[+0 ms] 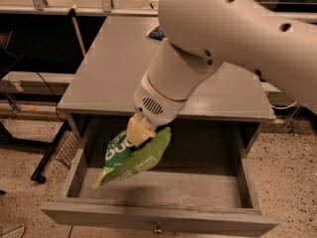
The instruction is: Place green rice chip bag into top drawer
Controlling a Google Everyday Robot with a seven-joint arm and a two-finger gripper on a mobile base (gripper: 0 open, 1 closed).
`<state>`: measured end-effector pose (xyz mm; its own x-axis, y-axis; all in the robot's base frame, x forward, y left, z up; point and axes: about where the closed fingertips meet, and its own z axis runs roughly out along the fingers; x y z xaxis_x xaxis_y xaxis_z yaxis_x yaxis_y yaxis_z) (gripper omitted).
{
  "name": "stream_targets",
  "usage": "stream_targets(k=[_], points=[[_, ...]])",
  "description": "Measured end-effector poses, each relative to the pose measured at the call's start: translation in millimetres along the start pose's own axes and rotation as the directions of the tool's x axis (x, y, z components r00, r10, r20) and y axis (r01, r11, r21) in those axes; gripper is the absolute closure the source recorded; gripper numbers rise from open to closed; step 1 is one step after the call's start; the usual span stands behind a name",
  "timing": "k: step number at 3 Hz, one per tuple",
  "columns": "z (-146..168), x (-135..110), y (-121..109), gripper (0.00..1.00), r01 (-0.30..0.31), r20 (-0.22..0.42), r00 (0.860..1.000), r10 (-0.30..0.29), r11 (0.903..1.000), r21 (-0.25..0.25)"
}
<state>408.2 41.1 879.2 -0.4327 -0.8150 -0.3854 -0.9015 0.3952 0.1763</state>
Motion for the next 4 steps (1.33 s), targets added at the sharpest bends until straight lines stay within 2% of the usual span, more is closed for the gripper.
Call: stream_targets(k=[1, 3, 4], points=[[16, 1, -21, 1.00, -0.057, 0.012, 0.998, 0.056, 0.9967, 0.057], [20, 2, -24, 1.00, -0.068, 0.006, 0.998, 0.067, 0.9954, 0.067], [34, 9, -42, 1.00, -0.097, -0.004, 0.995, 0.098, 0.9922, 0.079]])
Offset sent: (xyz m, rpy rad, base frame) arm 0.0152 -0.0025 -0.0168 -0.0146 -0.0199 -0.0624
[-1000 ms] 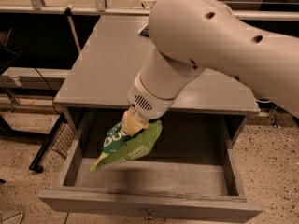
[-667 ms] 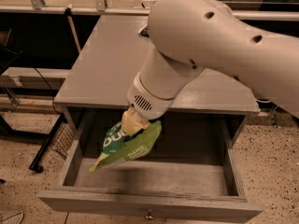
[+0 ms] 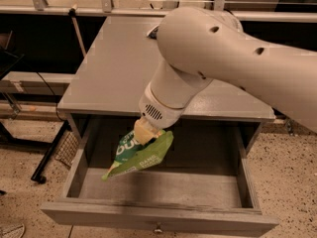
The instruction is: Place green rice chip bag into top drawer
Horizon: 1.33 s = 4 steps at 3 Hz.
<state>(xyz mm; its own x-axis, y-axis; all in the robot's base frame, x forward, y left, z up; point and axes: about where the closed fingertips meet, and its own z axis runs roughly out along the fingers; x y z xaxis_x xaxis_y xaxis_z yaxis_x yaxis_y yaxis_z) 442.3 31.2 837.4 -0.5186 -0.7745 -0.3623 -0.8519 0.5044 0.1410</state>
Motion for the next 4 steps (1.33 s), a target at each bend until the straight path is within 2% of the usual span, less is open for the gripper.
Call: stream_targets(k=[2, 3, 4], points=[[33, 12, -39, 1.00, -0.054, -0.008, 0.998, 0.054, 0.9964, 0.065], [47, 24, -55, 1.00, -0.109, -0.010, 0.994, 0.111, 0.9879, 0.110], [56, 36, -64, 1.00, -0.165, -0.008, 0.986, 0.168, 0.9753, 0.146]])
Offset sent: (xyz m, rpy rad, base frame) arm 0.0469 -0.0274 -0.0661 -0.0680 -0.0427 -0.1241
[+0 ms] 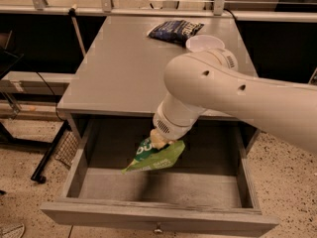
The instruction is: Place green rice chip bag into top drawer
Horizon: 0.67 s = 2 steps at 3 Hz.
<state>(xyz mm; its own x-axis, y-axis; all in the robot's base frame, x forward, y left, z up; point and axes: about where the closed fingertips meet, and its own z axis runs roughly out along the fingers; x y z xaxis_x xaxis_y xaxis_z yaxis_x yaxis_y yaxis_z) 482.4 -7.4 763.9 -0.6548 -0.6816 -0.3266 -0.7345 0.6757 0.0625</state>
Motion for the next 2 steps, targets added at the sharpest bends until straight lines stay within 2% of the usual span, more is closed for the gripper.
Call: stream_targets(k=[1, 2], points=[[14, 14, -8, 1.00, -0.056, -0.007, 0.998, 0.056, 0.9980, 0.031], [26, 24, -11, 1.00, -0.089, -0.021, 0.996, 0.090, 0.9954, 0.036]])
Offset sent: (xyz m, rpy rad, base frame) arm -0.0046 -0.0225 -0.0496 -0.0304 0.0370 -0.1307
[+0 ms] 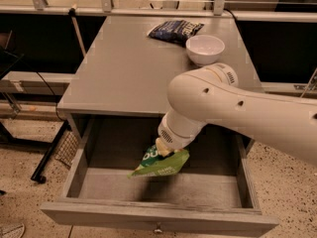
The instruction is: Place green rice chip bag into top drawer
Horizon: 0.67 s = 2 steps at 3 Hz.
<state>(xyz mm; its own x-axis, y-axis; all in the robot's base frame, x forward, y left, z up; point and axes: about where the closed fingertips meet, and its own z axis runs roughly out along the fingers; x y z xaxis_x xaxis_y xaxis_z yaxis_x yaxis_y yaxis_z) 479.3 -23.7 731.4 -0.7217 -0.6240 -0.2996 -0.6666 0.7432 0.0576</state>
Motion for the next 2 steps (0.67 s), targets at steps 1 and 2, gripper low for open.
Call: stream_targets(k=[1, 2], points=[[10.6, 9.1, -2.2, 1.00, -0.020, -0.030, 0.999, 0.019, 0.9995, -0.026], [11.4, 10.7, -1.9, 0.80, -0.022, -0.035, 0.999, 0.021, 0.9994, -0.028]])
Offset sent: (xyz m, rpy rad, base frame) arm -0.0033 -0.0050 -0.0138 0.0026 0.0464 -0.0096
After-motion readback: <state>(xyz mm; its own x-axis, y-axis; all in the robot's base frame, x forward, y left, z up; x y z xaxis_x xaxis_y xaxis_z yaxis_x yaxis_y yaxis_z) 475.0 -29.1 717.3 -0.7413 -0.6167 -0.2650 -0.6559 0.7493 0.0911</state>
